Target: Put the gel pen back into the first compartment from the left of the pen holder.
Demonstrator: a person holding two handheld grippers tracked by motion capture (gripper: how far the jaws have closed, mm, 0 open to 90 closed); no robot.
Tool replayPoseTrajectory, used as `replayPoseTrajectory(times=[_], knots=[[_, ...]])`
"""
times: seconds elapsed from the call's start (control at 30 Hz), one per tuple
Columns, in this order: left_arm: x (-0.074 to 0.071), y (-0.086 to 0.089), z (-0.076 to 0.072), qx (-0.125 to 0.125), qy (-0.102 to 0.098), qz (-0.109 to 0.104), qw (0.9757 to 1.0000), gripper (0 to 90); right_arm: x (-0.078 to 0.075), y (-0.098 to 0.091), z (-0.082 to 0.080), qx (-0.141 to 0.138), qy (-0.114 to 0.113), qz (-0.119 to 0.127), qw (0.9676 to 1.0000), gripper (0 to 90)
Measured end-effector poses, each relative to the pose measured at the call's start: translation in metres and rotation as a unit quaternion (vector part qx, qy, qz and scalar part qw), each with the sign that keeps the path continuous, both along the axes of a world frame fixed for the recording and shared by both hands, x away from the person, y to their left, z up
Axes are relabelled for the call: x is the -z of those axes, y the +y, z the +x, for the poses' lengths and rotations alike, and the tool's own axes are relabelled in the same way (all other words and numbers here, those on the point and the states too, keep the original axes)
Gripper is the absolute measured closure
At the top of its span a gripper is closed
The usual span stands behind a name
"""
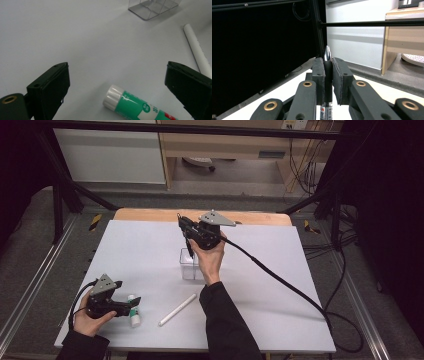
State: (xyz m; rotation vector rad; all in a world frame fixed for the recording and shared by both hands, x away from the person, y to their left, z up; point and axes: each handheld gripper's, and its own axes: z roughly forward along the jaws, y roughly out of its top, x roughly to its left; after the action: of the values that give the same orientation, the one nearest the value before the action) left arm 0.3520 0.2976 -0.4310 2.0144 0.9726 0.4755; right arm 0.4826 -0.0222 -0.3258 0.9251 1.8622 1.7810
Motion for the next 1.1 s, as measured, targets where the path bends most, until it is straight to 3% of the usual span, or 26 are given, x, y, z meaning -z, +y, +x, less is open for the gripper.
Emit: replayPoseTrajectory(times=[0.27,0.6,1.1], knots=[[0.000,0.000,0.000,-0.001,0.001,-0.001,1.0000,5.8,0.012,0.006,0.004,-0.005,0.008,-0.002,1.0000,80.4],[0.000,0.001,0.000,-0.001,0.001,-0.001,1.0000,5.7,0.029,0.011,0.005,-0.007,0.018,-0.032,0.9993,80.4],[-0.001,0.002,0.000,-0.002,-0.001,0.002,1.0000,5.7,0.053,0.005,-0.004,-0.013,0.034,-0.047,0.9982,80.3]])
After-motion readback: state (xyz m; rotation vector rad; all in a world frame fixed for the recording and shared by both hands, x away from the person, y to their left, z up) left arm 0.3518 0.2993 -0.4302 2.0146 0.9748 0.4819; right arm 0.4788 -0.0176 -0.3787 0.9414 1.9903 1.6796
